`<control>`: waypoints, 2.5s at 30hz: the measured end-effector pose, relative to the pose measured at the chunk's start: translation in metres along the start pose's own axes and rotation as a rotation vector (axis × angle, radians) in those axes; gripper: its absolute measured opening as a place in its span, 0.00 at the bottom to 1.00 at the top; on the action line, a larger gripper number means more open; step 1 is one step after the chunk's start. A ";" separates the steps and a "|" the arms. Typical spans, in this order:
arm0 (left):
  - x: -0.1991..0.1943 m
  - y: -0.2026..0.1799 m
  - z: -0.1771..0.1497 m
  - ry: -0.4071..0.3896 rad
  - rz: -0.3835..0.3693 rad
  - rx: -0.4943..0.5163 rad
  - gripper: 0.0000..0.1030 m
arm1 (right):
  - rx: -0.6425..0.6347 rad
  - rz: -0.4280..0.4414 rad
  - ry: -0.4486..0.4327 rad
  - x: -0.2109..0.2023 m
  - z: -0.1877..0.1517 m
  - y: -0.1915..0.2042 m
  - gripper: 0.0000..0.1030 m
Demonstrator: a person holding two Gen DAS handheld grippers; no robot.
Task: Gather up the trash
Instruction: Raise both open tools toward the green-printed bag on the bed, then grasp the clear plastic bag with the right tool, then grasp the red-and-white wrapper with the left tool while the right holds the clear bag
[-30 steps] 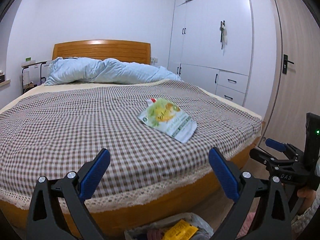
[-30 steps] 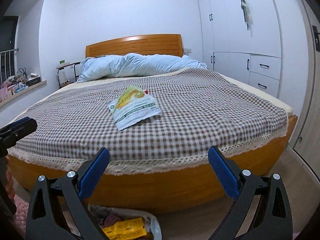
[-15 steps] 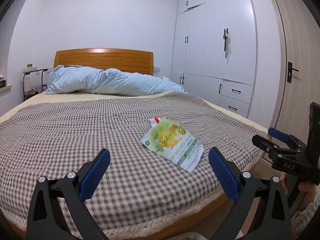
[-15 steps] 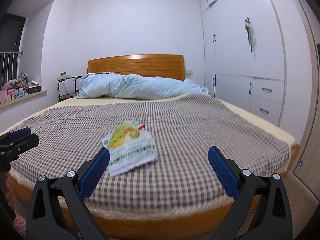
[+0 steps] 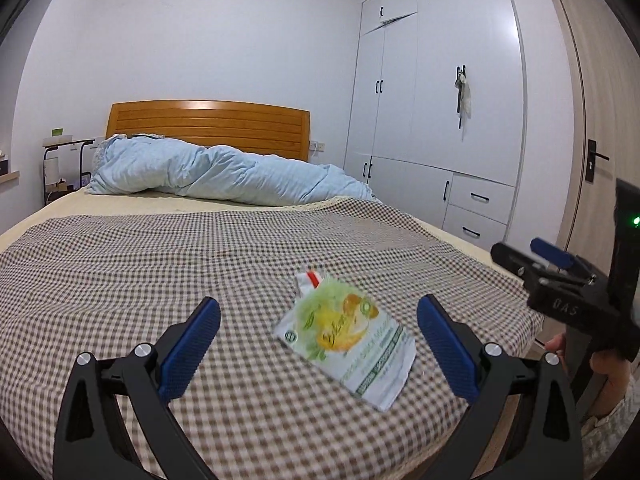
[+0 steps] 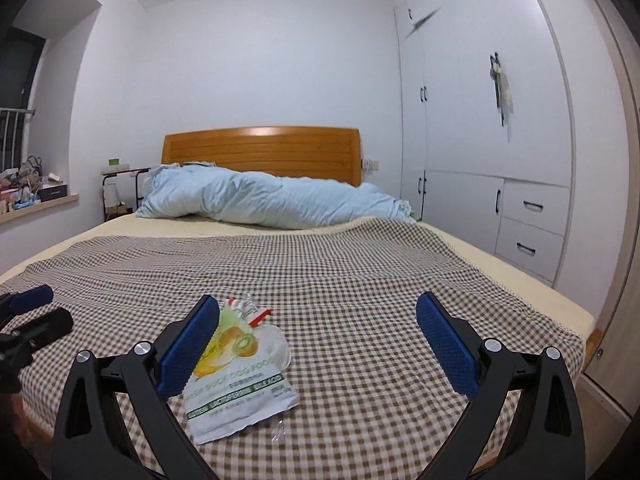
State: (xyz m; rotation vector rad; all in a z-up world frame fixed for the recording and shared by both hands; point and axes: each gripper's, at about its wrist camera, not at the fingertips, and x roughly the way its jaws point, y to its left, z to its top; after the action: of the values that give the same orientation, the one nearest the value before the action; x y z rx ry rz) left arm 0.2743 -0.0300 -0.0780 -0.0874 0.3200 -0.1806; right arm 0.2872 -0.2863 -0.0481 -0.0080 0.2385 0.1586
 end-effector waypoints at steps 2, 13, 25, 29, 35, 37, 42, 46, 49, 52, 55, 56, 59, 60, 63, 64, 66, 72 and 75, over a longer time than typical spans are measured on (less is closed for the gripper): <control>0.005 -0.001 0.005 -0.006 -0.004 0.001 0.93 | 0.027 -0.003 0.013 0.008 0.003 -0.005 0.92; 0.057 0.011 0.017 0.051 -0.026 -0.054 0.93 | 0.097 -0.038 0.142 0.071 -0.003 -0.006 0.92; 0.112 0.032 0.015 0.159 0.031 -0.071 0.93 | 0.090 -0.072 0.517 0.179 -0.050 0.001 0.92; 0.124 0.044 0.016 0.185 0.031 -0.128 0.93 | 0.089 0.039 0.563 0.188 -0.057 0.025 0.92; 0.123 0.050 0.013 0.193 0.034 -0.149 0.93 | 0.012 0.121 0.586 0.184 -0.062 0.056 0.92; 0.122 0.048 0.012 0.195 0.045 -0.133 0.93 | -0.016 0.090 0.598 0.188 -0.065 0.061 0.92; 0.121 0.048 0.010 0.199 0.047 -0.129 0.93 | 0.039 0.077 0.630 0.202 -0.077 0.057 0.92; 0.122 0.050 0.007 0.211 0.051 -0.126 0.93 | 0.085 0.104 0.597 0.198 -0.072 0.049 0.45; 0.123 0.050 0.008 0.215 0.053 -0.130 0.93 | 0.106 0.132 0.585 0.191 -0.069 0.043 0.19; 0.124 0.051 0.007 0.216 0.058 -0.128 0.93 | 0.128 0.104 0.523 0.181 -0.061 0.036 0.13; 0.126 0.050 0.007 0.221 0.061 -0.128 0.93 | 0.152 0.094 0.466 0.173 -0.052 0.026 0.12; 0.126 0.049 0.007 0.223 0.062 -0.127 0.93 | 0.166 0.100 0.459 0.170 -0.051 0.024 0.13; 0.128 0.047 0.006 0.228 0.064 -0.119 0.93 | 0.177 0.085 0.438 0.166 -0.048 0.019 0.12; 0.129 0.047 0.006 0.230 0.065 -0.117 0.93 | 0.178 0.078 0.426 0.163 -0.046 0.017 0.11; 0.132 0.046 0.006 0.234 0.063 -0.115 0.93 | 0.183 0.058 0.376 0.149 -0.041 0.015 0.09; 0.133 0.045 0.006 0.234 0.065 -0.116 0.93 | 0.184 0.052 0.364 0.146 -0.039 0.014 0.09; 0.137 0.043 0.007 0.232 0.068 -0.116 0.93 | 0.196 0.036 0.339 0.139 -0.036 0.010 0.09; 0.153 0.030 0.006 0.270 0.084 -0.086 0.93 | 0.231 -0.011 0.306 0.129 -0.036 -0.011 0.09; 0.164 0.021 0.005 0.295 0.091 -0.068 0.93 | 0.253 -0.021 0.321 0.129 -0.041 -0.021 0.09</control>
State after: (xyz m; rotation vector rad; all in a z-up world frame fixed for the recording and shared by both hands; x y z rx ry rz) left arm 0.4321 -0.0404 -0.1258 -0.1140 0.6232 -0.0920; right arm 0.4049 -0.2877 -0.1185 0.2168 0.5778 0.1051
